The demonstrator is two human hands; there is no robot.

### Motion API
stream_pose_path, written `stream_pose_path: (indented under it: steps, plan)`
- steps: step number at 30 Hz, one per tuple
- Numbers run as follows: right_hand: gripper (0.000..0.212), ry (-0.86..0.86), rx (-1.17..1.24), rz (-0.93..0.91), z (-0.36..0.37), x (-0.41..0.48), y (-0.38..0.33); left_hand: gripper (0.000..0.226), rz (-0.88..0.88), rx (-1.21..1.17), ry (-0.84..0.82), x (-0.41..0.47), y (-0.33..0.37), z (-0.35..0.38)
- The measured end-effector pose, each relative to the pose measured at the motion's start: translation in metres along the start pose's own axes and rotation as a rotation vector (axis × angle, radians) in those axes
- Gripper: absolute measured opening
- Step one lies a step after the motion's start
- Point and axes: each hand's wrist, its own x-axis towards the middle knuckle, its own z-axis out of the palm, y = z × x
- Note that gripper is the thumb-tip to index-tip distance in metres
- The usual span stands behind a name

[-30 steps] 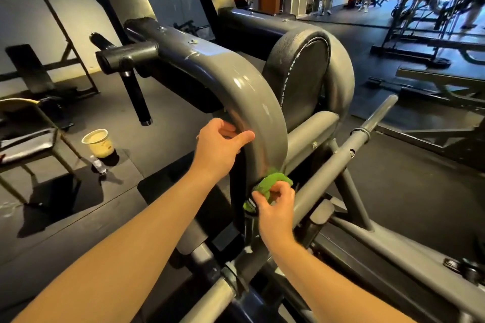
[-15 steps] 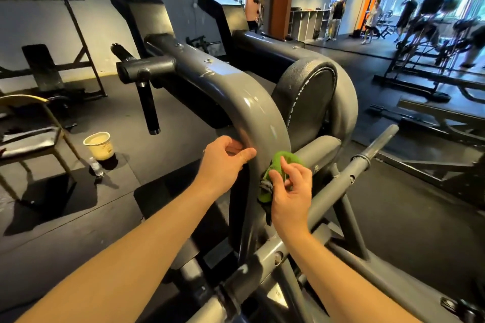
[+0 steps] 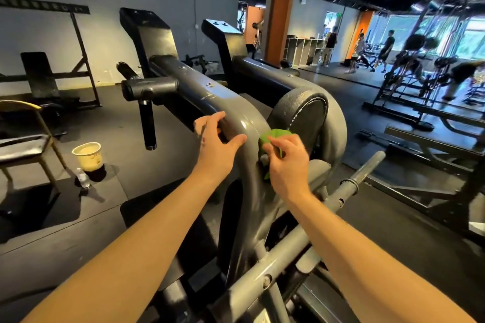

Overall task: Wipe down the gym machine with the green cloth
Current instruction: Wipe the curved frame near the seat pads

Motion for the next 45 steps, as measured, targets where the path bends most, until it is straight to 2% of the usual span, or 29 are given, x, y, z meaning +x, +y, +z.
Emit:
stream_pose_path:
  steps: [4,11,14,18,21,25,29,32,36,42,45]
  plan:
    - [0.022,-0.052,0.122,0.015,-0.006,-0.075,0.007,0.07,-0.004,0.002,0.016,0.001,-0.004,0.002]
    - [0.018,0.049,0.07,0.009,-0.001,0.024,0.016,0.071,-0.021,0.017,0.015,0.004,-0.003,0.002]
    - [0.02,0.029,0.086,-0.035,-0.004,-0.008,0.018,0.071,-0.018,0.028,0.022,0.004,-0.004,0.003]
    - [0.028,-0.08,0.135,-0.063,-0.008,-0.072,0.028,0.071,-0.024,0.024,0.026,0.002,-0.005,0.005]
    - [0.029,-0.054,0.152,-0.032,-0.005,-0.031,0.027,0.071,-0.01,0.031,0.039,0.002,-0.004,0.006]
    - [0.026,-0.012,0.086,-0.081,0.003,0.033,0.017,0.071,-0.011,0.057,0.048,0.002,-0.003,0.006]
    - [0.02,-0.01,0.125,-0.101,-0.001,-0.003,0.029,0.071,-0.014,0.058,0.03,0.003,-0.004,0.005]
    - [0.023,-0.005,0.157,-0.004,0.004,-0.072,0.053,0.07,-0.014,0.047,0.031,0.002,-0.005,0.005]
    - [0.022,0.025,0.19,0.269,0.021,-0.127,0.075,0.07,-0.016,0.045,0.035,0.001,-0.006,0.005]
    - [0.01,0.286,0.365,0.625,0.036,-0.108,0.077,0.07,-0.014,0.056,0.029,0.003,-0.002,0.003]
    - [0.015,0.328,0.262,0.723,0.04,-0.099,0.087,0.07,-0.02,0.057,0.029,0.002,-0.002,0.003]
